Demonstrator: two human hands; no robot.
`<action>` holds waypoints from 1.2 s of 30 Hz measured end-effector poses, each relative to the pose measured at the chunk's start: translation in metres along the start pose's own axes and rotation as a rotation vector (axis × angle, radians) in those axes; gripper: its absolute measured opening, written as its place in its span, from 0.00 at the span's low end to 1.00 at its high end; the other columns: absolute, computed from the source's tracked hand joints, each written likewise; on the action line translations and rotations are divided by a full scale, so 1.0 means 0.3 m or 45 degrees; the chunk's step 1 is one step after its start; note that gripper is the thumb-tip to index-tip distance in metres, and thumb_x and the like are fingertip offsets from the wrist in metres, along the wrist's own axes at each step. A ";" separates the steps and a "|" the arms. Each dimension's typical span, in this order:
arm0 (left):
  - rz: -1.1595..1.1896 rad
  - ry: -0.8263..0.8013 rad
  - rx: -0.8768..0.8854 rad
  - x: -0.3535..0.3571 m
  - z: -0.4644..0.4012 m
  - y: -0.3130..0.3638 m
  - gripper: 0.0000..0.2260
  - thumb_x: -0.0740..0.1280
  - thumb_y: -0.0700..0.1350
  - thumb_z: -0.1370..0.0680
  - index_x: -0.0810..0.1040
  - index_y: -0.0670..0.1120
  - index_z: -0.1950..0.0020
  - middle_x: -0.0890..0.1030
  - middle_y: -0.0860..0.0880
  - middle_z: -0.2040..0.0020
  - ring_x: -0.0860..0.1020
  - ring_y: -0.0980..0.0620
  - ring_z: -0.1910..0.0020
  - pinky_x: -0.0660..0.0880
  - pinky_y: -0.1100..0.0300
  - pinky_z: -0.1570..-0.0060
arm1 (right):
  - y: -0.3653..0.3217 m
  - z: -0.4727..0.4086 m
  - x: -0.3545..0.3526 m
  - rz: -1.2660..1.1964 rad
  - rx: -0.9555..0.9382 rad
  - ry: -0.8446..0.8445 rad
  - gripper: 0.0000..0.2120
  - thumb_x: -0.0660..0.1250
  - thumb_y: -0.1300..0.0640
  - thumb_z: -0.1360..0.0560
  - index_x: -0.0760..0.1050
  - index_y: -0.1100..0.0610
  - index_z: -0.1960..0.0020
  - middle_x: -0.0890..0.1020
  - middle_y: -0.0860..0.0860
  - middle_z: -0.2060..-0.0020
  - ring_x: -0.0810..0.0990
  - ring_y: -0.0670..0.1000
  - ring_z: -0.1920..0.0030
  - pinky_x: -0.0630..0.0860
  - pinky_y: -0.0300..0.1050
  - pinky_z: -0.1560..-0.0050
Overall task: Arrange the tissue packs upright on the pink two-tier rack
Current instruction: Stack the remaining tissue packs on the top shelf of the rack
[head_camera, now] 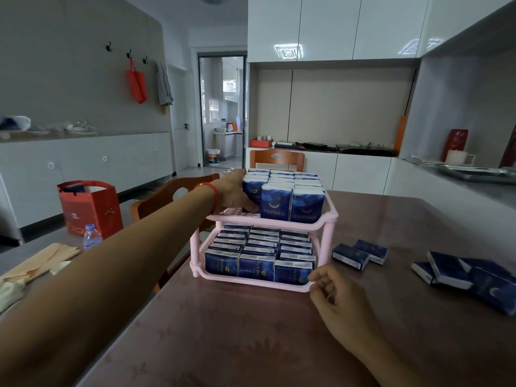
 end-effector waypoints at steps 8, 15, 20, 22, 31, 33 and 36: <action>0.076 -0.060 0.007 0.011 -0.011 -0.003 0.34 0.78 0.30 0.33 0.69 0.46 0.31 0.80 0.45 0.36 0.78 0.44 0.36 0.76 0.44 0.35 | 0.012 -0.003 -0.001 0.000 0.011 0.042 0.10 0.69 0.61 0.25 0.77 0.46 0.55 0.80 0.42 0.64 0.78 0.48 0.66 0.76 0.42 0.63; 0.252 -0.126 -0.084 -0.011 0.024 -0.009 0.40 0.68 0.24 0.30 0.60 0.48 0.23 0.73 0.43 0.32 0.73 0.40 0.33 0.74 0.43 0.34 | 0.041 -0.024 -0.058 0.079 0.086 0.125 0.08 0.69 0.59 0.24 0.77 0.46 0.57 0.82 0.44 0.65 0.80 0.42 0.64 0.79 0.42 0.63; 0.056 0.396 0.056 -0.078 0.143 0.041 0.33 0.70 0.33 0.25 0.64 0.47 0.23 0.72 0.41 0.29 0.73 0.42 0.32 0.75 0.44 0.34 | 0.132 -0.050 -0.166 0.310 0.288 0.287 0.03 0.66 0.57 0.21 0.75 0.49 0.51 0.80 0.44 0.61 0.77 0.42 0.62 0.71 0.36 0.64; -0.068 0.848 0.359 -0.078 0.294 0.103 0.20 0.68 0.36 0.25 0.72 0.45 0.33 0.78 0.44 0.38 0.76 0.50 0.41 0.78 0.53 0.40 | 0.188 -0.066 -0.195 0.474 0.382 0.251 0.05 0.66 0.57 0.21 0.73 0.50 0.47 0.80 0.48 0.55 0.78 0.46 0.58 0.75 0.41 0.58; -0.199 0.446 0.993 0.532 0.522 0.224 0.13 0.67 0.36 0.34 0.76 0.47 0.52 0.76 0.51 0.54 0.73 0.50 0.53 0.72 0.54 0.52 | 0.341 -0.144 -0.122 1.076 0.396 -0.176 0.28 0.53 0.40 0.19 0.57 0.48 0.22 0.55 0.51 0.20 0.55 0.57 0.21 0.58 0.63 0.27; -0.146 0.359 0.941 0.601 0.478 0.218 0.14 0.66 0.34 0.34 0.76 0.46 0.52 0.76 0.50 0.53 0.73 0.51 0.53 0.71 0.60 0.51 | 0.340 -0.143 -0.134 1.063 0.344 -0.087 0.21 0.57 0.39 0.20 0.68 0.48 0.31 0.71 0.52 0.28 0.67 0.54 0.28 0.65 0.59 0.32; -0.086 0.293 0.824 0.668 0.436 0.179 0.14 0.65 0.34 0.33 0.76 0.46 0.50 0.76 0.50 0.51 0.72 0.53 0.52 0.66 0.68 0.49 | 0.348 -0.146 -0.137 0.972 0.307 -0.005 0.20 0.60 0.39 0.21 0.68 0.47 0.34 0.76 0.49 0.35 0.74 0.52 0.35 0.68 0.57 0.34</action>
Point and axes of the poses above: each hand's wrist, its own z-axis away from the middle knuckle, its own x-axis out of the palm, y = z × x, the point moved 7 cm from there along -z, towards the middle knuckle
